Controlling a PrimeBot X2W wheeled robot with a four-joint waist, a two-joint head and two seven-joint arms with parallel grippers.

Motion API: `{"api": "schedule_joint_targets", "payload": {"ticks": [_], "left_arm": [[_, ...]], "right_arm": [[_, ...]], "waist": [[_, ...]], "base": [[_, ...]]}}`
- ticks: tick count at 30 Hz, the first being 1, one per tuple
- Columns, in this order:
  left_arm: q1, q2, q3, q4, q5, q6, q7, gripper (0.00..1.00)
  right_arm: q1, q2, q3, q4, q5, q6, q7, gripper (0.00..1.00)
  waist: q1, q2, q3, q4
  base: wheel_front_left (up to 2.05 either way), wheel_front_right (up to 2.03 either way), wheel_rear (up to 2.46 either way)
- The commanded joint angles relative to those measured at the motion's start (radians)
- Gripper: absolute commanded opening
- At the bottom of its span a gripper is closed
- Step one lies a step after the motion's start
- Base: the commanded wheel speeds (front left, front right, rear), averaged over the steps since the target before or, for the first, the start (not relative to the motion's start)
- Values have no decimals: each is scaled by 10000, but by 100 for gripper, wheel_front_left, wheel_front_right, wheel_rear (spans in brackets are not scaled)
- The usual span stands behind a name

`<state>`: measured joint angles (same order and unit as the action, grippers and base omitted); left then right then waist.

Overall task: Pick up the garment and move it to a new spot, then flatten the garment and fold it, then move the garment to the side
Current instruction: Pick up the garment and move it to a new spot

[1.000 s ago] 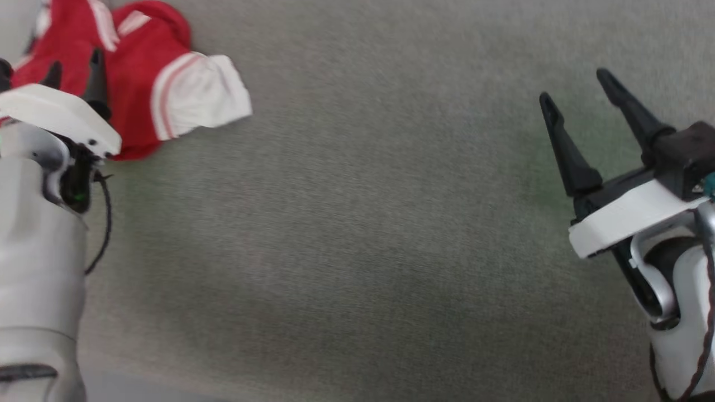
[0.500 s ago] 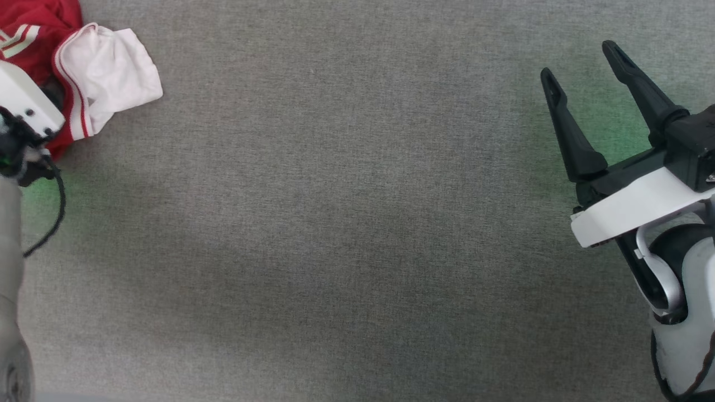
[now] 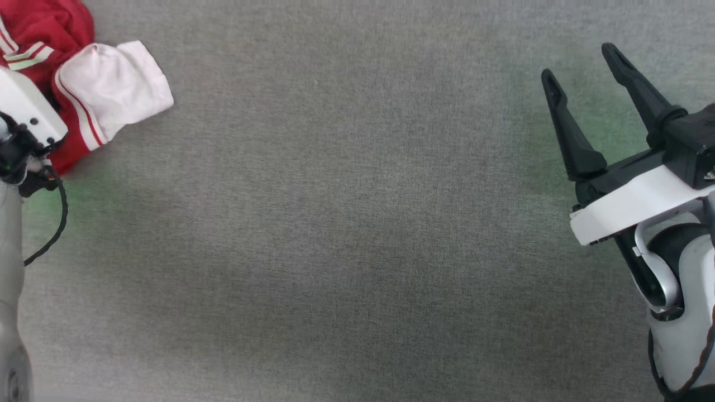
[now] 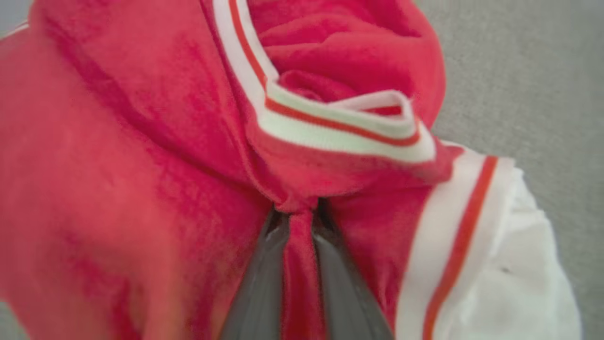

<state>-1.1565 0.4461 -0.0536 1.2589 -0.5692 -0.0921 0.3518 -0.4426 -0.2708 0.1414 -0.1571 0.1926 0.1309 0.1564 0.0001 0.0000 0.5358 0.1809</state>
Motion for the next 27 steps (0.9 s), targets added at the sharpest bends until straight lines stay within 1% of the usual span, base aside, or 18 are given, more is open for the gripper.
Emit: {"api": "schedule_joint_targets", "payload": {"ticks": [1, 9, 13, 15, 17, 19, 27], "left_arm": [[192, 175, 25, 90, -61, -33, -49, 0], [-423, 708, -541, -330, 380, -313, -822, 0], [-688, 844, -988, -901, 632, -370, -1381, 0], [-741, 850, -1120, -1163, 542, -374, -1530, 0], [-730, 839, -1355, -1572, 502, -376, -1565, 0], [-658, 983, -1550, -2017, 405, -378, -1567, 0], [-260, 1497, -2168, -4187, -237, -381, -824, 0]], "right_arm": [[62, 38, -31, 35, -39, -3, -102, 100], [554, 334, -525, 691, 28, -5, -618, 100], [919, 571, -839, 966, -30, -3, -911, 100], [1048, 694, -969, 1054, -60, -3, -1022, 100], [1193, 793, -1045, 1131, -112, -3, -1103, 100], [1306, 894, -1120, 1179, -121, -3, -1151, 100], [1702, 1291, -1510, 1184, -199, -5, -1348, 100]], "waist": [[-1, 0, -303, 102], [-1, 0, -1603, 460], [-1, 0, -2397, 781], [-1, 0, -2682, 879], [-1, 0, -2956, 978], [-1, 0, -3198, 1057], [-1, 0, -3974, 1264]], "base": [[0, 0, 0], [0, 0, 0], [0, 0, 0], [0, 0, 0], [0, 0, 0], [0, 0, 0], [0, 0, 0]]}}
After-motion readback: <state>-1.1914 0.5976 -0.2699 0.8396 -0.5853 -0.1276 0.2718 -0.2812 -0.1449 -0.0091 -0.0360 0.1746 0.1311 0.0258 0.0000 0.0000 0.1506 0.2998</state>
